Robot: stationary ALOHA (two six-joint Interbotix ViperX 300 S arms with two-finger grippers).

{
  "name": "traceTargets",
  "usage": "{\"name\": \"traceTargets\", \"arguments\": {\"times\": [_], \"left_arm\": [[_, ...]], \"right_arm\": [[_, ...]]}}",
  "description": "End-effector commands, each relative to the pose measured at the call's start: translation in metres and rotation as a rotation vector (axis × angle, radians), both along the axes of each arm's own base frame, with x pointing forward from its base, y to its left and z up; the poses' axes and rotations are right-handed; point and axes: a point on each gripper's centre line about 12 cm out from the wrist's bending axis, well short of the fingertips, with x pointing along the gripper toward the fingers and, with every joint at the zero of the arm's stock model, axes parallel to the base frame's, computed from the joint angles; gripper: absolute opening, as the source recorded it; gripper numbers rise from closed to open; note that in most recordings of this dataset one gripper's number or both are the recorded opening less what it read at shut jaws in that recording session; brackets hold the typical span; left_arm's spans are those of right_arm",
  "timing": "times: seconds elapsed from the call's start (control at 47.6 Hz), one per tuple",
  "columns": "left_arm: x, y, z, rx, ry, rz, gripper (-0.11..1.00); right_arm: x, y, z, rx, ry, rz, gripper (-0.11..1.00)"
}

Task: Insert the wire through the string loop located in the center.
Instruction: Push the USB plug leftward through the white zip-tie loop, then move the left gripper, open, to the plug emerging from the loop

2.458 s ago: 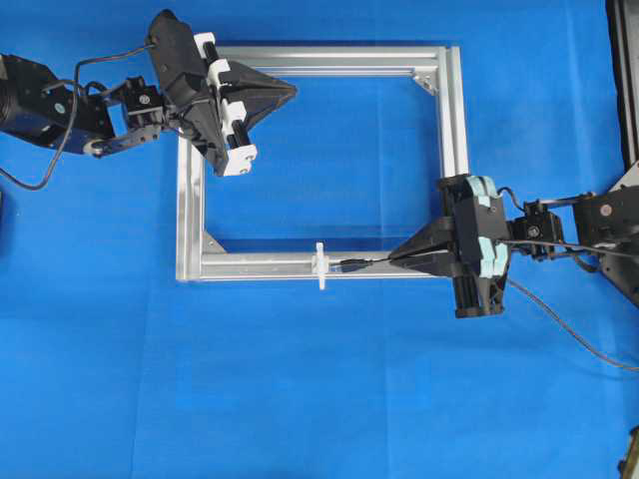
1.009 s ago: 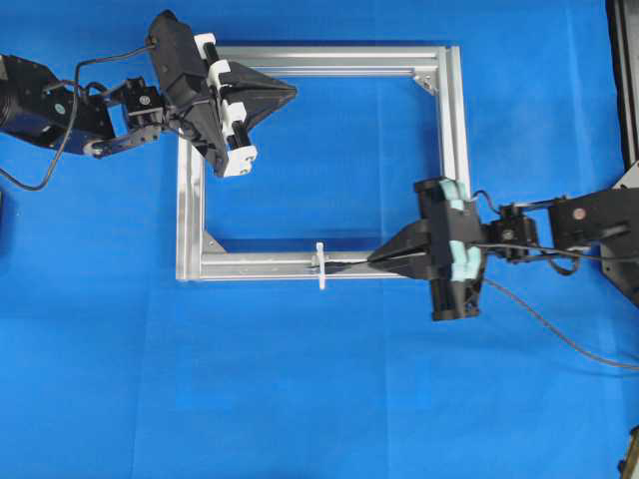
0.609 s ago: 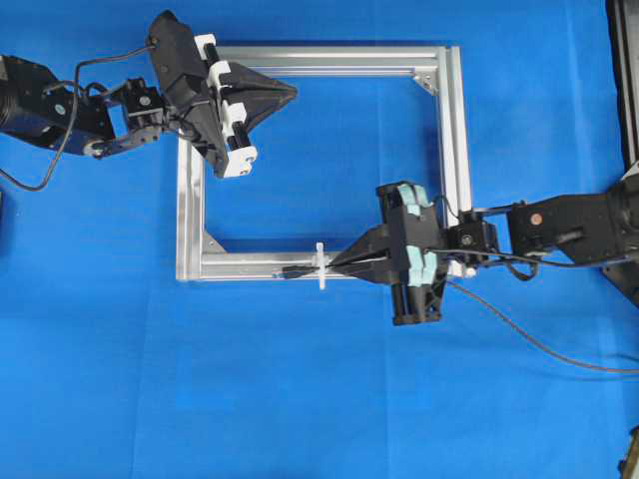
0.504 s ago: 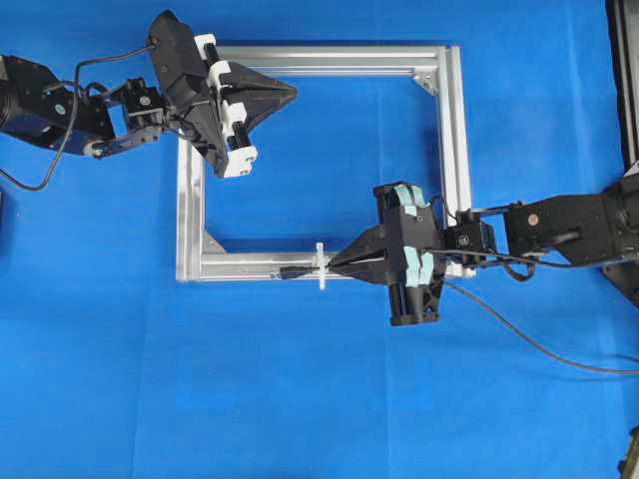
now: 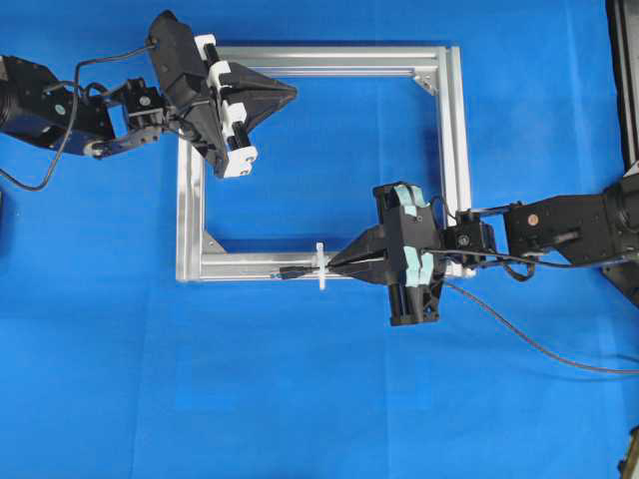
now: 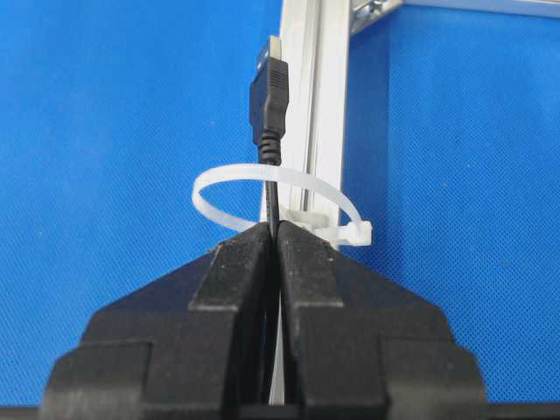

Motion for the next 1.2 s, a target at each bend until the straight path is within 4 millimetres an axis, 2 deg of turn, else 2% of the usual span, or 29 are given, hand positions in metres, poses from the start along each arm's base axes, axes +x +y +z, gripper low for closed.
{"name": "traceTargets", "arguments": {"times": [0.0, 0.189, 0.693, 0.904, 1.009, 1.177], "left_arm": [[0.001, -0.003, 0.014, 0.009, -0.037, -0.009, 0.00], [0.002, -0.021, 0.011, -0.007, -0.031, -0.053, 0.00], [0.009, -0.132, 0.013, -0.071, -0.043, -0.336, 0.00], [0.006, -0.168, 0.014, -0.074, -0.043, -0.430, 0.00], [0.006, -0.174, 0.014, -0.074, -0.044, -0.447, 0.00], [0.007, -0.168, 0.013, -0.075, -0.035, -0.430, 0.00]], "right_arm": [[0.004, 0.001, 0.009, 0.004, -0.030, 0.000, -0.02], [0.004, 0.000, 0.009, 0.003, -0.030, -0.001, -0.02], [0.004, 0.000, 0.008, 0.003, -0.030, -0.001, -0.02], [0.004, 0.000, 0.009, 0.005, -0.033, -0.002, -0.02], [0.004, 0.000, 0.009, 0.005, -0.033, -0.001, -0.02], [0.004, 0.000, 0.009, 0.004, -0.034, -0.001, -0.02]]}}
